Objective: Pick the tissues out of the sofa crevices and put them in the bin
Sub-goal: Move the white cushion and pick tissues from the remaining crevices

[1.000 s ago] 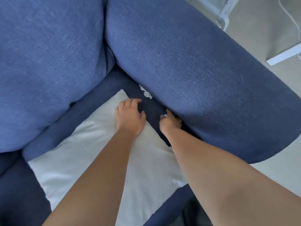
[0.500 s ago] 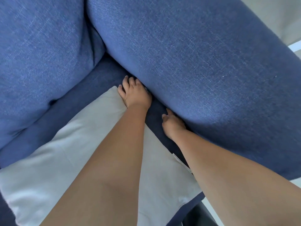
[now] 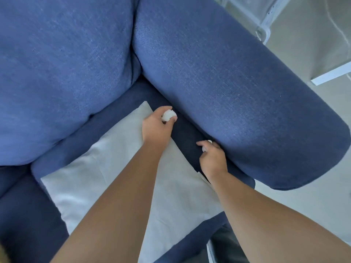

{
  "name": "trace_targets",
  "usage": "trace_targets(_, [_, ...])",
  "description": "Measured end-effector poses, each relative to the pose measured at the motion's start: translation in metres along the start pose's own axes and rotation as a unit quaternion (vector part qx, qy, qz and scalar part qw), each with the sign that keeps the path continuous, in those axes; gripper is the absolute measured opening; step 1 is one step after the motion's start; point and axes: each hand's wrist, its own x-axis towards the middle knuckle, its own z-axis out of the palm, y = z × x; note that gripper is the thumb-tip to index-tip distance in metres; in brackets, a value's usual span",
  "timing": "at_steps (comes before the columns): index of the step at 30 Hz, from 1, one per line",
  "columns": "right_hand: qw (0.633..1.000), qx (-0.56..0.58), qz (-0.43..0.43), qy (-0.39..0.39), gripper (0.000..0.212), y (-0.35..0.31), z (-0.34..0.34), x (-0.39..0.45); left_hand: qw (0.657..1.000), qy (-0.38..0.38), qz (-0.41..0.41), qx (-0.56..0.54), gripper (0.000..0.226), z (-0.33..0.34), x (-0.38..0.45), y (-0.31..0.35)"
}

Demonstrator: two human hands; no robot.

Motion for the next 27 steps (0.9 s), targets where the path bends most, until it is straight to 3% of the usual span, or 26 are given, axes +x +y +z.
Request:
trace_targets(5, [0.996, -0.022, -0.079, -0.026, 0.061, -0.022, -0.035, -0.026, 0.994, 0.047, -0.065, -0.077, 0.025, -0.053, -0.048, 0.016])
trace_targets(17, [0.950, -0.064, -0.287, -0.107, 0.053, -0.143, -0.090, -0.170, 0.974, 0.194, -0.102, -0.054, 0.029, -0.176, -0.237, 0.027])
trace_targets(24, [0.899, -0.058, -0.381, -0.209, 0.049, -0.185, -0.045, -0.307, 0.949, 0.261, -0.178, 0.002, 0.030, -0.251, -0.373, -0.019])
trace_targets(27, [0.875, -0.070, -0.398, -0.267, 0.052, -0.190, -0.008, -0.376, 0.922, 0.297, -0.244, -0.040, 0.033, -0.283, -0.446, -0.054])
